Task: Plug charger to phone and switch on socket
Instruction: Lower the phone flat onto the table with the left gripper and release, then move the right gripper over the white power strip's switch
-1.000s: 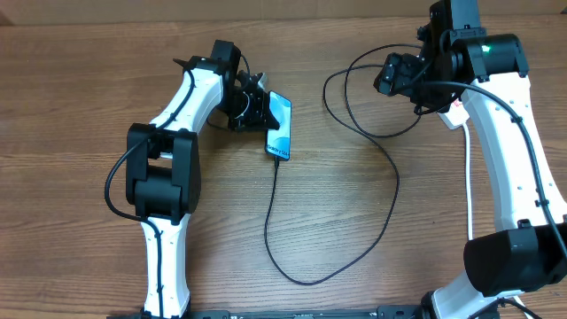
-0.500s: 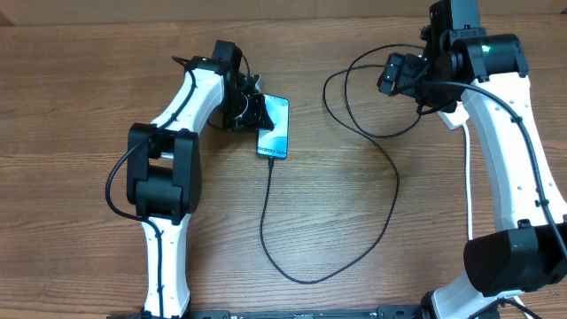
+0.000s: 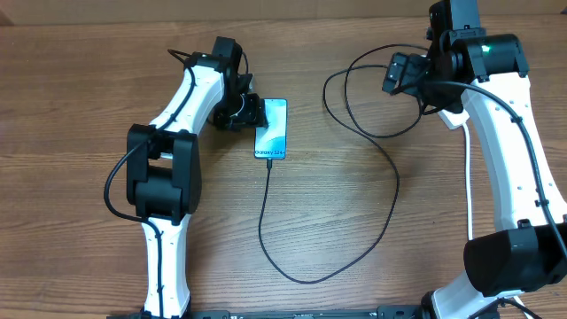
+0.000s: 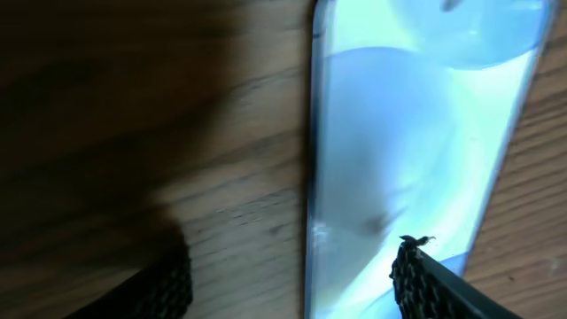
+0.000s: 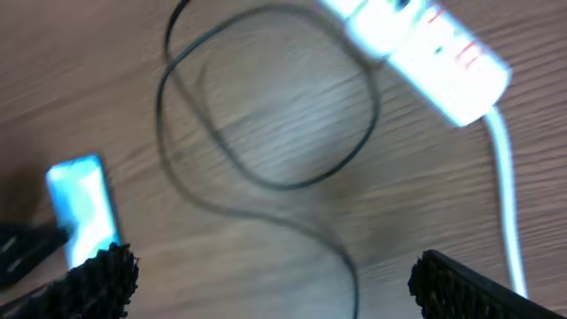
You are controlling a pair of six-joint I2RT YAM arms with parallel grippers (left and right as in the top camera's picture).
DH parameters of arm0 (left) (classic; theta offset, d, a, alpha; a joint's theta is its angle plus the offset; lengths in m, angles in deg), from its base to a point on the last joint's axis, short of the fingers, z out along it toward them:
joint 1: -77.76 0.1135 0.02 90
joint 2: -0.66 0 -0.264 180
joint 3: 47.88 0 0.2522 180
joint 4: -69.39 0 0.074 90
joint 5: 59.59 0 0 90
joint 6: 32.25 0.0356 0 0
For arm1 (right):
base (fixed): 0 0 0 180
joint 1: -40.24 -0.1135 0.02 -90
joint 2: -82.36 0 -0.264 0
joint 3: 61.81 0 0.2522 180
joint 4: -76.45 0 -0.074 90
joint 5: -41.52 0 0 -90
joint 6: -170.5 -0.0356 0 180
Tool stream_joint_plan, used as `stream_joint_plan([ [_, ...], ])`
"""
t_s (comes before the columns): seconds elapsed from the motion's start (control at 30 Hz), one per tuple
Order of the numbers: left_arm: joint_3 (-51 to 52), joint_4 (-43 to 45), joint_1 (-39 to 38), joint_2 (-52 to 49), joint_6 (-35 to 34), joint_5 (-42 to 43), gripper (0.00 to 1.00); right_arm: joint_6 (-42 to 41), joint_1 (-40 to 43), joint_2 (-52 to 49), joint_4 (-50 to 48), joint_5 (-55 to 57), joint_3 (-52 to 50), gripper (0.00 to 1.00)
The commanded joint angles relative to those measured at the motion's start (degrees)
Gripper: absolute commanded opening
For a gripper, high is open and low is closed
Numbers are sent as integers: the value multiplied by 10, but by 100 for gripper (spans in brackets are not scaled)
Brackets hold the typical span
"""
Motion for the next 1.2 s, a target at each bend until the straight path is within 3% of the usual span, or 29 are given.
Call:
stream_joint_plan([
  [0.0, -73, -30, 19, 25, -4, -31, 64, -17, 4, 1, -35, 100, 5, 100],
  [0.27, -207, -78, 46, 146, -17, -40, 81, -29, 78, -27, -123, 132, 5, 100],
  [0.3, -212, -76, 49, 169, -25, -52, 97, -30, 94, -35, -135, 127, 5, 100],
  [0.33, -212, -73, 52, 185, -28, -61, 100, -30, 108, -43, -146, 122, 5, 100],
  [0.53, -212, -76, 55, 254, -28, -126, 100, -30, 155, -94, -205, 122, 5, 100],
  [0.87, -208, -78, 54, 257, -28, -126, 100, -27, 170, -203, -258, 123, 5, 100],
  [1.17, -208, -78, 55, 257, -28, -126, 100, -27, 202, -242, -261, 94, 5, 100],
])
